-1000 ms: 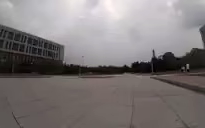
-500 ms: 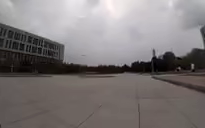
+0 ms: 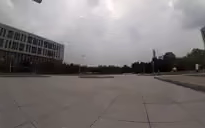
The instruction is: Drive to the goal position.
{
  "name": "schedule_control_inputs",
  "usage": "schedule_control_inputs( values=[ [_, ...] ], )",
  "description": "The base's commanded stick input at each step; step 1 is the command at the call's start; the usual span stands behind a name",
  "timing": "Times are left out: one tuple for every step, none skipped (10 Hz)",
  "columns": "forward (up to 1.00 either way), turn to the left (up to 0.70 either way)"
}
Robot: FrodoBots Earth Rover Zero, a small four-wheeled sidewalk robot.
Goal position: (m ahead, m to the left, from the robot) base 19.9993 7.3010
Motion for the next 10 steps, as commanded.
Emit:
schedule_control_inputs(
  values=[
    [0.70, 0.00],
    [0.70, 0.00],
    [0.70, 0.00],
    [0.70, 0.00],
    [0.70, 0.00],
    [0.70, 0.00],
    [0.70, 0.00],
    [0.70, 0.00],
    [0.70, 0.00],
    [0.70, 0.00]
  ],
)
